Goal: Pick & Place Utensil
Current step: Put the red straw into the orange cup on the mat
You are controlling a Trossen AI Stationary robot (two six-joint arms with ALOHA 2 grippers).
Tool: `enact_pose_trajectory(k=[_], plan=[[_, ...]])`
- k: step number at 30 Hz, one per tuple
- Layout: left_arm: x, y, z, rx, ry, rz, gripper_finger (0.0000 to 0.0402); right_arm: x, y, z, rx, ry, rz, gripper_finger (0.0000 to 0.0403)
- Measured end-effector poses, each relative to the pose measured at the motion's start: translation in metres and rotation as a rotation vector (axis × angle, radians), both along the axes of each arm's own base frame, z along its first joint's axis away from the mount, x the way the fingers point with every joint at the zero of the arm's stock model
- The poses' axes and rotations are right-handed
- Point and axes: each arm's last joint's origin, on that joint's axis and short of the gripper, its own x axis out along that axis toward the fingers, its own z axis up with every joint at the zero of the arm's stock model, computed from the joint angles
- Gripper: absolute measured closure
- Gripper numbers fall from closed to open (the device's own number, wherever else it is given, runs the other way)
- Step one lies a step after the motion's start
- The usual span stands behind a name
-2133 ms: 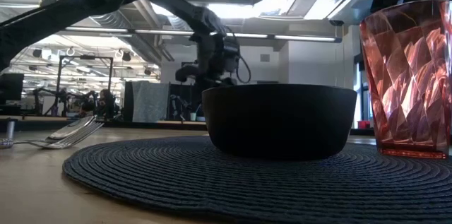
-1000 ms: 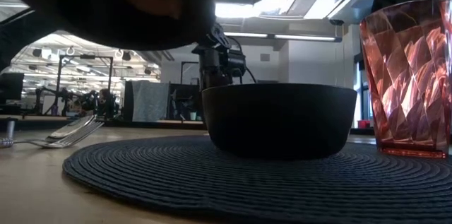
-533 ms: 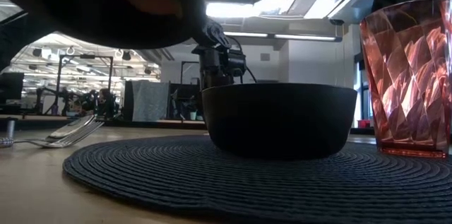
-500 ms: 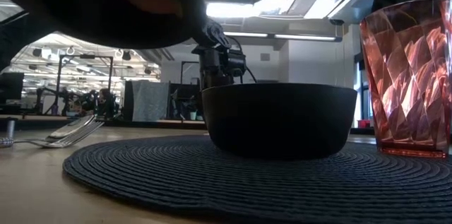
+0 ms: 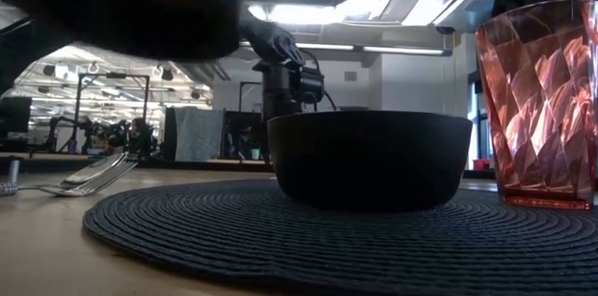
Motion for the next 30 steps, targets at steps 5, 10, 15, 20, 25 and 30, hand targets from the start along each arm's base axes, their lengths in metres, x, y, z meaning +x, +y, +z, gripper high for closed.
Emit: enact_pose_trajectory(k=[5, 10, 15, 20, 25, 30], plan=[[-0.007, 0.0, -0.011, -0.065, 0.028, -0.053, 0.0281, 0.0, 0.0, 0.0, 0.003, 0.0, 0.0, 0.0377], [-0.007, 0.002, -0.011, -0.071, 0.0, -0.052, 0.0281, 0.0, 0.0, 0.0, 0.003, -0.002, -0.015, 0.0377], [-0.006, 0.002, -0.01, -0.043, 0.02, -0.027, 0.0281, 0.0, -0.001, 0.001, 0.005, -0.009, -0.019, 0.0377], [-0.008, 0.001, -0.003, -0.032, 0.016, -0.033, 0.0281, 0.0, -0.001, 0.001, 0.005, -0.009, -0.019, 0.0377], [-0.005, -0.001, 0.0, -0.029, -0.018, -0.078, 0.0281, 0.0, -0.001, 0.001, 0.006, -0.01, -0.019, 0.0377], [-0.005, 0.0, 0.001, -0.098, -0.077, -0.094, 0.0281, 0.0, -0.001, 0.001, 0.006, -0.01, -0.019, 0.0377]])
